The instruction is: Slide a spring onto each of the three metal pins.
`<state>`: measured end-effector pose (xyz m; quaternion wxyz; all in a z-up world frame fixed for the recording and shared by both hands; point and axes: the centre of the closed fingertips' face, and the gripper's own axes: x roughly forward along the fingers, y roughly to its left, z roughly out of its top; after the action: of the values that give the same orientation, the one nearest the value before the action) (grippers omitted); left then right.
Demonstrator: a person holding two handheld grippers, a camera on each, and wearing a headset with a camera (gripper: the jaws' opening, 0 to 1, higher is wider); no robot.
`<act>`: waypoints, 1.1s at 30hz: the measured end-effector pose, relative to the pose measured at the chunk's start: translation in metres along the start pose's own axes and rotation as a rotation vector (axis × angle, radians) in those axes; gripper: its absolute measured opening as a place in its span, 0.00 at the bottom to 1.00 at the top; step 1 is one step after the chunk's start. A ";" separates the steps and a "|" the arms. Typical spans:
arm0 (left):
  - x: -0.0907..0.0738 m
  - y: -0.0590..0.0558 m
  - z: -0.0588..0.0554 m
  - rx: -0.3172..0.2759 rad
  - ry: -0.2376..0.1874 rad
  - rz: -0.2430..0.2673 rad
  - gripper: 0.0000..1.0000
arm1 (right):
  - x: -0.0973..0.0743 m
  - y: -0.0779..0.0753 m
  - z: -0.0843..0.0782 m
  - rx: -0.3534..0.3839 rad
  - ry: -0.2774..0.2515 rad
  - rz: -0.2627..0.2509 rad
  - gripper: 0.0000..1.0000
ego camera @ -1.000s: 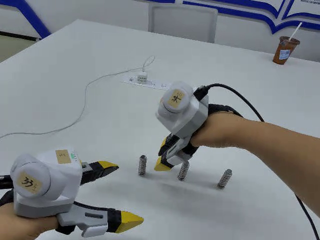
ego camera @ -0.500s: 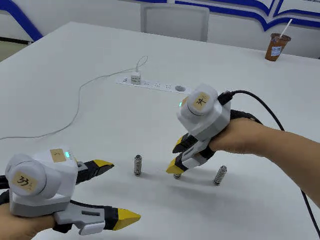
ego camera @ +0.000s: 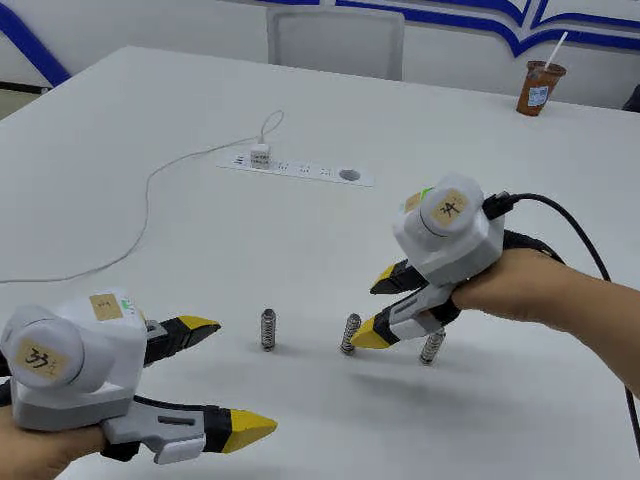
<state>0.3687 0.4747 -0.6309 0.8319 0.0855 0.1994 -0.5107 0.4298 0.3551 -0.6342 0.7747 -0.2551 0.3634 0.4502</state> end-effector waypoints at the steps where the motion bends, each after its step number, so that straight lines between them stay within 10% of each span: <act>1: 0.000 0.000 0.000 0.000 0.001 0.000 0.79 | -0.001 -0.001 -0.001 0.005 -0.004 -0.006 0.48; 33: 0.001 -0.001 0.005 0.001 -0.004 0.006 0.79 | -0.049 -0.010 -0.071 0.203 -0.196 -0.175 0.70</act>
<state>0.3696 0.4718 -0.6263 0.8338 0.0856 0.1974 -0.5085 0.3989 0.2744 -0.6376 0.8644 -0.1610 0.3063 0.3649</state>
